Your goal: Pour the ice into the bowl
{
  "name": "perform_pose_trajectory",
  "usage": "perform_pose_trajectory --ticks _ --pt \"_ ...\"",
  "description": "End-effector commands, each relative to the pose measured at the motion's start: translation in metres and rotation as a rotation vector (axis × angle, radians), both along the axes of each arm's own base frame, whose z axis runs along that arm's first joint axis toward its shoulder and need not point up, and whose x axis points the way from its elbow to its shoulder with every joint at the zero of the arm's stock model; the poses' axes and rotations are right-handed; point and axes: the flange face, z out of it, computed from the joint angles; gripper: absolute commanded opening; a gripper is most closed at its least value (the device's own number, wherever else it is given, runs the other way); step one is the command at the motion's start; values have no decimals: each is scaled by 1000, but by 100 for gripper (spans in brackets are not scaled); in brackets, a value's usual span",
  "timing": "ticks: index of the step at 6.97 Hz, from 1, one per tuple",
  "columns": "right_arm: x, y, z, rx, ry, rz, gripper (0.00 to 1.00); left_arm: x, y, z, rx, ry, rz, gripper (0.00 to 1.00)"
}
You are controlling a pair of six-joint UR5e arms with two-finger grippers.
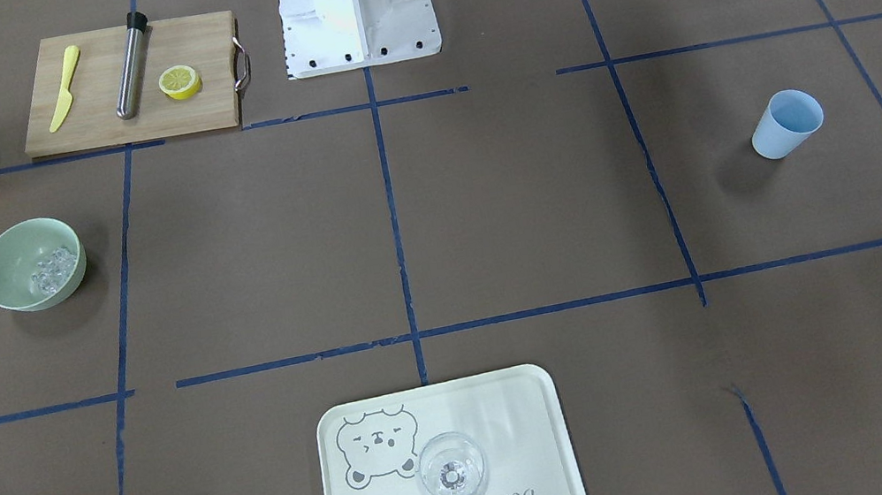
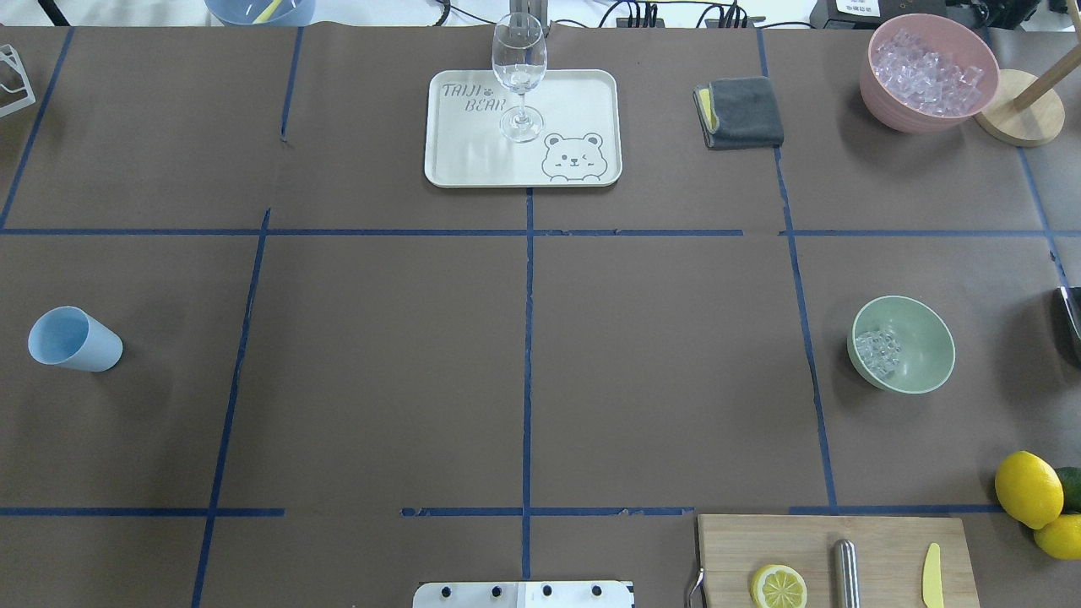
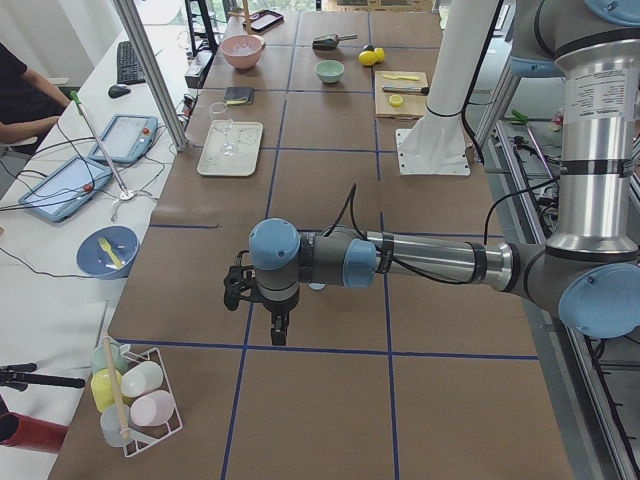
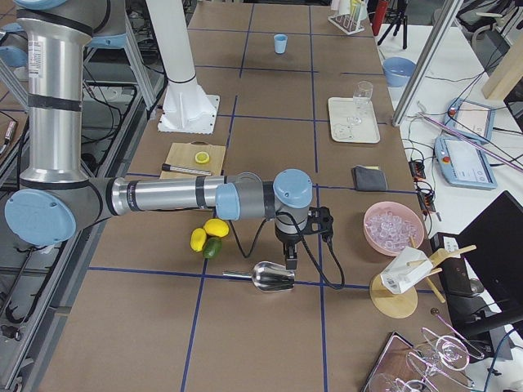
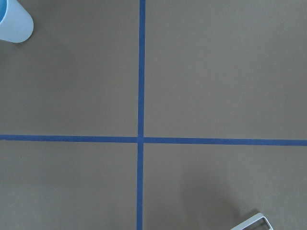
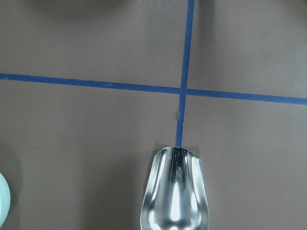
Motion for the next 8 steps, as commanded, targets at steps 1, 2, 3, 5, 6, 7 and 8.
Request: perform_pose_trajectory --ticks 1,2,3,5,6,7,8 --pt "0 4 3 -4 0 0 100 0 -1 -1 3 0 -1 100" --pt "0 4 2 -2 0 0 100 -1 -2 0 1 -3 -1 100" --pt "0 4 3 -4 0 0 100 -1 -4 -3 7 -3 -1 100" --pt "0 3 3 -2 0 0 100 -1 -5 -6 13 -3 -1 100" --pt "0 3 3 -2 0 0 100 -1 -5 -7 14 -3 -2 100" --pt "0 3 3 -2 3 -1 100 -1 -6 -8 17 -3 -1 100" --pt "-1 3 4 -4 1 -2 100 -1 -8 -11 24 -4 -1 100"
